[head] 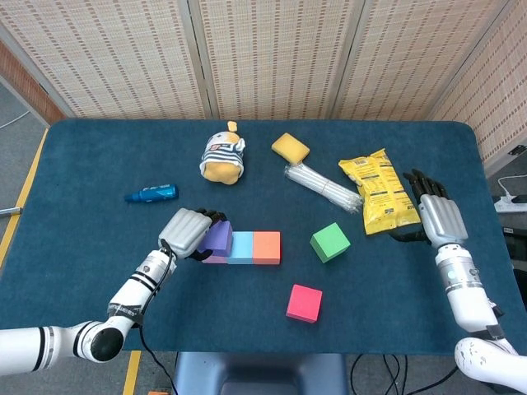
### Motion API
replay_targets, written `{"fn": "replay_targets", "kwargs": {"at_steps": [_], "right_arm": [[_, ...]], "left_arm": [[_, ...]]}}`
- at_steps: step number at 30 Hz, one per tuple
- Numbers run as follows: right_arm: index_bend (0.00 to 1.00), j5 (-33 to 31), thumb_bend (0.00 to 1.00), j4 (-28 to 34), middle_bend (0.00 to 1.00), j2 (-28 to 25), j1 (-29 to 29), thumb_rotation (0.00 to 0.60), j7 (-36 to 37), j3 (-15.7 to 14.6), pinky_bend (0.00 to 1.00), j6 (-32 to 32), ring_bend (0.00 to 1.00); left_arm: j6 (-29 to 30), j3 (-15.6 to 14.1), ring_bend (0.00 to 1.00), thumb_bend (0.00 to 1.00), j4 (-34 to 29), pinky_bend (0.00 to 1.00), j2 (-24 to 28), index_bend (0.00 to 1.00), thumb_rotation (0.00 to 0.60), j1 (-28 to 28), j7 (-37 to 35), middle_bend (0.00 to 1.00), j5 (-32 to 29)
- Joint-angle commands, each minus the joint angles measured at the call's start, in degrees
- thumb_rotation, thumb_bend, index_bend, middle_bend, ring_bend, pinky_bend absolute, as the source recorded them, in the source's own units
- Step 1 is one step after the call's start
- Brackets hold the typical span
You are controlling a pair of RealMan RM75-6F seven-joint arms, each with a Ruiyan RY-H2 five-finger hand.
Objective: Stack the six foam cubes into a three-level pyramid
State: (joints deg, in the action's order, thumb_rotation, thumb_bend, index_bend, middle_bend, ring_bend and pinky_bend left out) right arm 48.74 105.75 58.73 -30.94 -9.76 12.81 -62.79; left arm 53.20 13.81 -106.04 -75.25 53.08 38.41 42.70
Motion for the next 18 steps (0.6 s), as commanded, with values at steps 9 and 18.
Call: {"fn": "replay_targets", "kwargs": {"at_steps": [9, 18], "right_arm": [[0.0, 0.0, 0.2, -0.4, 0.06, -0.1, 0.4, 0.6, 0.5, 0.3, 0.0, 0.5, 0.0], [0.0, 0.1, 0.2, -0.4, 0.06, -0.5, 0.8, 0.6, 0.8, 0.4, 0.0, 0.6, 0.0]], "left_arm": [[3.7, -1.5, 0.33, 0.29, 0.5, 0.48, -2.7, 0.33, 0.6, 4.3, 2.9, 0.37, -6.7], [6.1, -2.2, 0.33, 0.3, 0.4, 0.48, -3.8, 0.33, 0.6, 5.8, 3.3, 0.37, -8.3]]}}
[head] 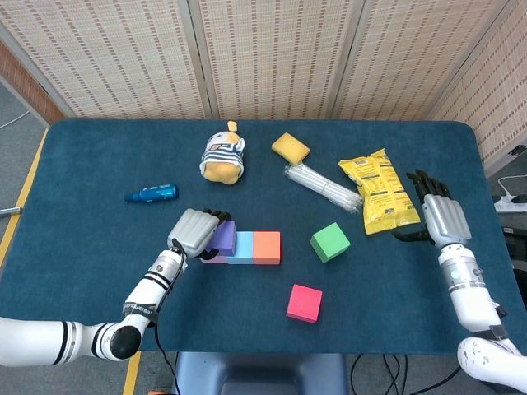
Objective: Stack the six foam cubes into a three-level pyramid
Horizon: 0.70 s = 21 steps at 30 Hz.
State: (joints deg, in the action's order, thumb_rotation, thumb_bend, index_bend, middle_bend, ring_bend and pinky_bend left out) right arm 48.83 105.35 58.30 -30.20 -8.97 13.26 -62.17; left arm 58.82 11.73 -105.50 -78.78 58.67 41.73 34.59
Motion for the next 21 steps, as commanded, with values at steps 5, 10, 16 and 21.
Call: {"fn": "replay_targets", "kwargs": {"at_steps": [5, 10, 16, 21], "right_arm": [[0.0, -0.1, 0.2, -0.1, 0.06, -0.1, 0.1, 0.6, 0.1, 0.1, 0.0, 0.2, 0.0], [0.0, 0.0, 0.2, 0.0, 0.06, -0.3, 0.3, 0.6, 0.1, 0.1, 0.0, 0.3, 0.0], [0.0, 0.2, 0.2, 0.0, 0.06, -0.5, 0.6, 0.6, 0.4, 0.2, 0.0, 0.3, 0.0], [0.0, 0.3, 0.2, 0.0, 0.06, -0.6, 0.8, 0.6, 0.6, 0.2, 0.0, 0.4, 0.0]], "left_arm": [[2.1, -0.4, 0.33, 0.3, -0.7, 0.48, -1.1, 0.33, 0.6, 1.1, 1.0, 0.36, -0.6], [3.1, -0.3, 0.32, 0.3, -0.3, 0.48, -2.3, 0.32, 0.6, 2.1, 1.8, 0.36, -2.4], [4.2, -0.5, 0.32, 0.3, 0.0, 0.48, -3.3, 0.32, 0.6, 3.0, 2.8, 0.36, -4.0], [4.6, -0.8, 0.31, 0.3, 0.1, 0.47, -3.7, 0.32, 0.6, 3.3, 2.9, 0.35, -4.4]]}}
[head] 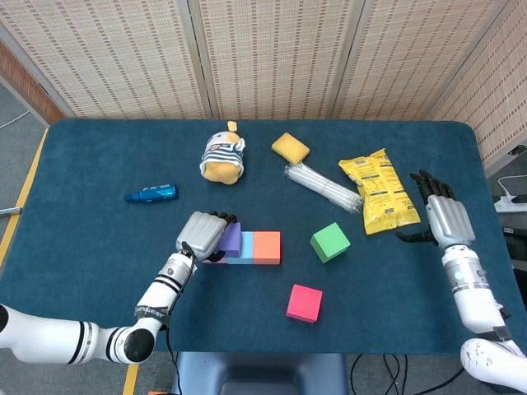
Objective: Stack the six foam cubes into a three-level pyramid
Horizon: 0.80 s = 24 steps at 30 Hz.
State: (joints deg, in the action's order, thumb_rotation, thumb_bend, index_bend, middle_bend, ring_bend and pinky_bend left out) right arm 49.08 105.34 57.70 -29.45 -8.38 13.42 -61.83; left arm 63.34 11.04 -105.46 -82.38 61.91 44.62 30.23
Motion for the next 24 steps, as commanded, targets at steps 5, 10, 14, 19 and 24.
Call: {"fn": "replay_targets", "kwargs": {"at_steps": [5, 10, 14, 19, 24], "right_arm": [[0.0, 0.2, 0.2, 0.0, 0.06, -0.1, 0.2, 0.6, 0.2, 0.1, 0.0, 0.1, 0.0], [0.0, 0.0, 0.2, -0.1, 0.06, -0.2, 0.2, 0.6, 0.3, 0.1, 0.0, 0.4, 0.0], [0.0, -0.1, 0.2, -0.1, 0.06, -0.2, 0.1, 0.6, 0.3, 0.2, 0.0, 0.5, 0.0], [0.0, -0.2, 0.2, -0.1, 0.06, -0.3, 0.1, 0.6, 0.5, 0.4, 0.0, 0.7, 0.0], [0.0, -0.1, 0.2, 0.0, 0.06, -0.4, 0.1, 0.6, 0.6, 0.4, 0.0, 0.7, 0.0]], "left_arm": [[0.3, -0.6, 0.3, 0.3, 0.3, 0.47, -0.4, 0.31, 0.6, 0.1, 0.1, 0.33, 0.0], [0.6, -0.9, 0.25, 0.3, 0.4, 0.45, -0.5, 0.24, 0.6, 0.2, 0.1, 0.26, 0.2], [0.9, -1.0, 0.23, 0.3, 0.2, 0.45, -0.5, 0.2, 0.6, 0.2, 0.1, 0.21, 0.3], [1.4, -1.1, 0.23, 0.31, -0.2, 0.45, -0.5, 0.17, 0.6, 0.1, 0.2, 0.19, 0.7], [1.8, -1.4, 0.22, 0.31, -0.6, 0.45, -0.4, 0.16, 0.6, 0.1, 0.5, 0.18, 0.9]]}}
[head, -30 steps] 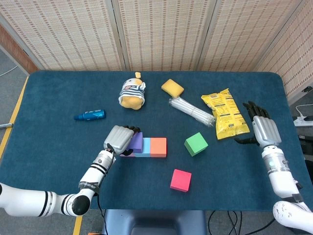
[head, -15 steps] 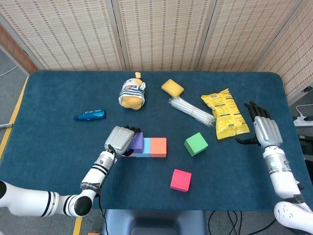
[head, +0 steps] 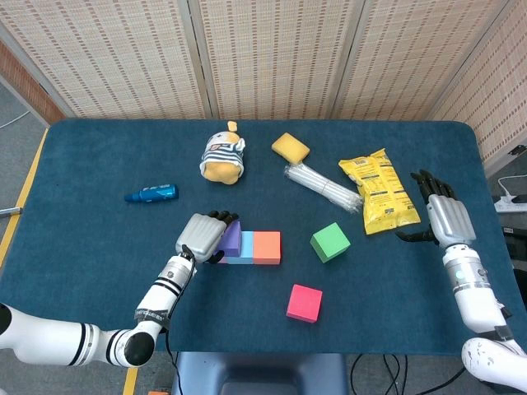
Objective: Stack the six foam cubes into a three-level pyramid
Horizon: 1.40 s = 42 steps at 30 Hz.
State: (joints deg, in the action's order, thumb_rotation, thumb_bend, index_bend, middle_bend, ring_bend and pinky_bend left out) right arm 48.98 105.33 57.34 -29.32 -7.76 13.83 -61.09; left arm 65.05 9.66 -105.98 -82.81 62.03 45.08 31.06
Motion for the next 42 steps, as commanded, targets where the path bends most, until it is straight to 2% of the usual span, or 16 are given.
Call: {"fn": "replay_targets", "kwargs": {"at_steps": [1, 7, 13, 17, 22, 28, 32, 38, 42], "right_arm": [[0.0, 0.0, 0.2, 0.1, 0.06, 0.0, 0.0, 0.6, 0.0, 0.0, 0.0, 0.0, 0.0], [0.0, 0.0, 0.2, 0.1, 0.06, 0.0, 0.1, 0.6, 0.0, 0.0, 0.0, 0.0, 0.0], [0.0, 0.0, 0.2, 0.2, 0.06, -0.1, 0.1, 0.6, 0.2, 0.1, 0.0, 0.0, 0.0], [0.0, 0.1, 0.2, 0.2, 0.06, -0.1, 0.2, 0.6, 0.2, 0.1, 0.0, 0.0, 0.0], [0.0, 0.2, 0.2, 0.3, 0.06, -0.1, 0.3, 0.6, 0.3, 0.1, 0.0, -0.2, 0.0], [0.0, 1.3, 0.2, 0.5, 0.06, -0.6, 0.3, 0.6, 0.7, -0.3, 0.0, 0.7, 0.0], [0.0, 2.9, 0.2, -0.1, 0.06, -1.4, -0.3, 0.6, 1.6, -1.4, 0.0, 4.7, 0.0], [0.07, 8.4, 0.2, -3.6, 0.11, -0.7, -2.7, 0.6, 3.3, -3.3, 0.06, 12.9, 0.0], [0.1, 11.6, 0.2, -6.4, 0.12, 1.0, -5.1, 0.6, 1.5, -4.6, 0.07, 16.1, 0.0]], "left_arm": [[0.2, -0.1, 0.22, 0.31, -0.2, 0.45, 0.0, 0.16, 0.6, 0.0, 0.1, 0.17, 0.1], [0.5, -0.3, 0.19, 0.31, -0.5, 0.45, -0.3, 0.15, 0.6, -0.1, 0.1, 0.14, 0.6], [0.7, -0.7, 0.1, 0.31, -1.2, 0.43, -0.2, 0.05, 0.6, -0.2, 0.5, 0.05, 0.9], [-0.3, -0.6, 0.01, 0.31, -2.0, 0.29, 0.3, 0.0, 0.6, 0.0, 0.6, 0.0, -0.6], [-0.1, -0.7, 0.0, 0.31, -2.8, 0.06, 1.1, 0.0, 0.6, 0.0, 0.7, 0.0, -0.3], [1.0, -0.2, 0.0, 0.31, -6.4, 0.0, 5.1, 0.0, 0.6, -1.9, -2.3, 0.0, 3.3], [2.1, 0.0, 0.0, 0.31, -7.6, 0.0, 9.0, 0.0, 0.6, -5.2, -7.6, 0.0, 8.4], [5.0, -1.7, 0.0, 0.3, -5.3, 0.0, 13.5, 0.0, 0.6, -11.9, -16.5, 0.0, 17.9], [6.1, -2.9, 0.0, 0.3, -3.3, 0.04, 16.2, 0.02, 0.6, -16.3, -22.4, 0.0, 22.2]]}}
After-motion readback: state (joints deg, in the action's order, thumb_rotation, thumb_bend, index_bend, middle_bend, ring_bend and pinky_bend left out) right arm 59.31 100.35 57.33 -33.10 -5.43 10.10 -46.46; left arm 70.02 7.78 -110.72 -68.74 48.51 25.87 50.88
